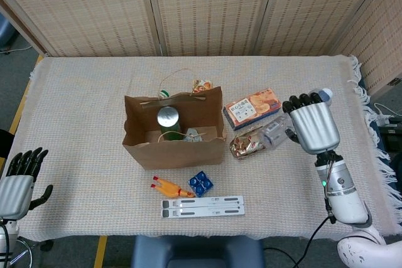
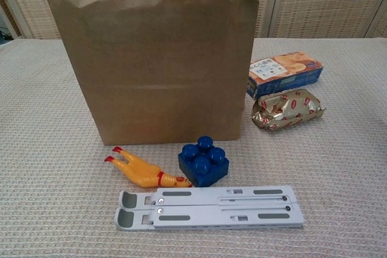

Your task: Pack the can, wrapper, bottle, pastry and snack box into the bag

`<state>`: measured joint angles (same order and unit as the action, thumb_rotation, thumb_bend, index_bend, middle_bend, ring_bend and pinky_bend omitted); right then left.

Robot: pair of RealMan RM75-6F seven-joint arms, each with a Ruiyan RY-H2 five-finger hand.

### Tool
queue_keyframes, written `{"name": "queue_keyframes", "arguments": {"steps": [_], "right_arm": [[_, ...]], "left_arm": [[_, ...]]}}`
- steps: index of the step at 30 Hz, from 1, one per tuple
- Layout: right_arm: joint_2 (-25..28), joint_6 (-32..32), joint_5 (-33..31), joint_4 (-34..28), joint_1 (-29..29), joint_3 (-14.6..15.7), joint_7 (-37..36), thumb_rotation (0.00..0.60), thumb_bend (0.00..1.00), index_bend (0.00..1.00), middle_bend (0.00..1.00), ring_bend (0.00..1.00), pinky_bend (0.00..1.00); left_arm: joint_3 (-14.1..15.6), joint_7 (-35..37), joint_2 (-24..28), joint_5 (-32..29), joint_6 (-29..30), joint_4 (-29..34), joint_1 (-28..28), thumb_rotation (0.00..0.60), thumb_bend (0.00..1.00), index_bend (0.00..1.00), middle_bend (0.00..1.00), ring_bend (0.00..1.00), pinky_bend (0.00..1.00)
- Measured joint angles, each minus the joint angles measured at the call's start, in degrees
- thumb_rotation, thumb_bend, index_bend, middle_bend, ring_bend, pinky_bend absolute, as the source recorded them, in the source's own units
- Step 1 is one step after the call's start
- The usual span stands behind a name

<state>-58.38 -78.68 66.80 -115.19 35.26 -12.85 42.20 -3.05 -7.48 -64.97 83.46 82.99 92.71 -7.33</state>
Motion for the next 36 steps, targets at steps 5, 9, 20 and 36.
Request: {"name": "queue_keyframes", "arguments": {"steps": [5, 9, 20, 36], "right_arm": [[0.9, -0.6, -1.4, -3.3, 4.4, -3.9, 10.0, 0.600, 0.24, 0.67, 0.62, 0.65, 0.74], [0.5, -0.3, -2.5, -4.6, 9.2, -5.8, 21.5, 0.600, 0.24, 0.66, 0.62, 0.65, 0.74], [-8.8, 6.4, -4.9, 0.4, 26.5, -5.3, 53.8, 0.600, 0.24, 0.65, 0.62, 0.65, 0.74], [-18.8, 6.2, -17.3, 7.7, 36.5, 2.8, 71.3, 0.600, 0.07, 0.00, 0.14, 0.06, 0.16]], "left_arm": [[0.0, 0.3, 0.0, 0.1, 0.0, -0.1, 0.0, 0.600, 0.36, 0.00, 0.00, 0.00, 0.00], [0.0, 0.5, 0.1, 0.1, 0.0, -0.1, 0.0, 0.600, 0.36, 0.00, 0.00, 0.00, 0.00], [0.3, 2.6, 0.6, 0.7, -0.5, -0.6, -0.2, 0.600, 0.36, 0.00, 0.00, 0.00, 0.00], [0.5, 3.7, 1.0, 1.0, -0.8, -0.8, -0.3, 0.600, 0.36, 0.00, 0.00, 0.00, 0.00]]}}
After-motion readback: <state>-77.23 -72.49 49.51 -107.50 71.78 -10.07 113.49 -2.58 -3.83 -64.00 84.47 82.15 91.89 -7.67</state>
